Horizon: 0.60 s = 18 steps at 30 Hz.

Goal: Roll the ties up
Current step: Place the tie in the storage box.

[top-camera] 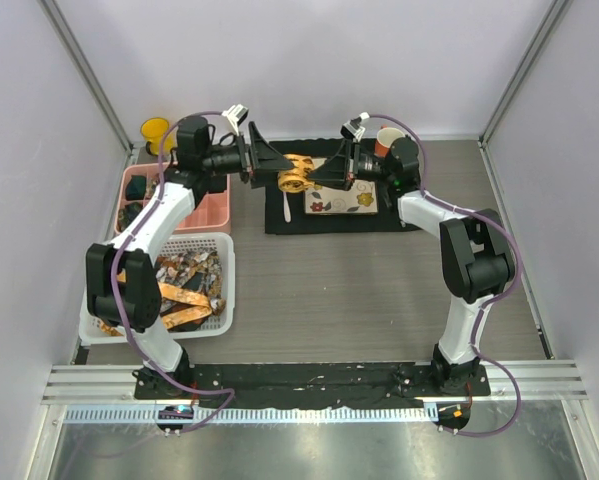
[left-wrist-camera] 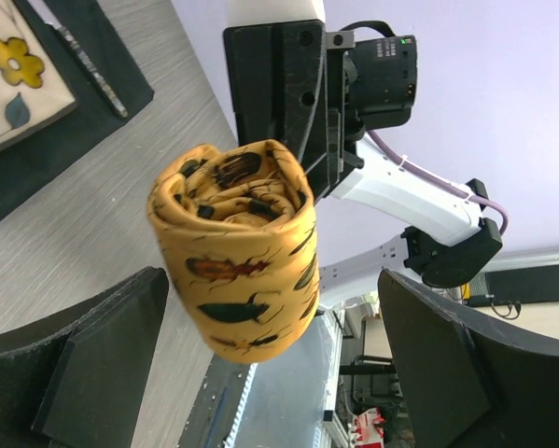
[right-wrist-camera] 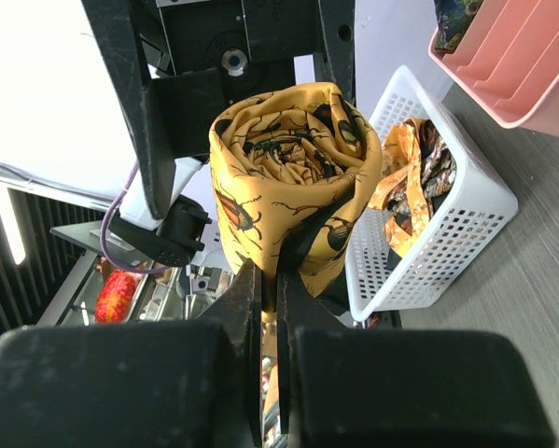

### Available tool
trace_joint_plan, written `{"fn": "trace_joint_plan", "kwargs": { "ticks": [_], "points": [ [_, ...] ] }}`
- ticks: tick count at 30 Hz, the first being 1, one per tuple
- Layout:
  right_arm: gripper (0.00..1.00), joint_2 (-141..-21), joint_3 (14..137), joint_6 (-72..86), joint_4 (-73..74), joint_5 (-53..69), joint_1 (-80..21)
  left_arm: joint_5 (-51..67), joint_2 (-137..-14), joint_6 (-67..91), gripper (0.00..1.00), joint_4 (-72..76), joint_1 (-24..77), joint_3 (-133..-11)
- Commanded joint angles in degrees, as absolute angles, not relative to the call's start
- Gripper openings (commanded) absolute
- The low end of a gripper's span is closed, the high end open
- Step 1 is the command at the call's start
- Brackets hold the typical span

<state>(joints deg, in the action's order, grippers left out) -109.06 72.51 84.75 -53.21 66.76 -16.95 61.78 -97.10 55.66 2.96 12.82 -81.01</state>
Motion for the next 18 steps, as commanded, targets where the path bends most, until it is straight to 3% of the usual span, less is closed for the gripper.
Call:
{"fn": "trace_joint_plan", "kwargs": {
  "ticks": [1, 18],
  "points": [
    [0.01, -108.3, 74.8, 85.4, -57.3, 66.3, -17.6, 63.4, -96.2, 58.4, 1.0, 7.7, 14.1, -80.1],
    [0.01, -106.8, 74.2, 82.4, -54.8, 65.3, -18.6, 60.3, -95.6, 59.1, 0.97, 7.0, 16.3, -79.2]
  ]
}}
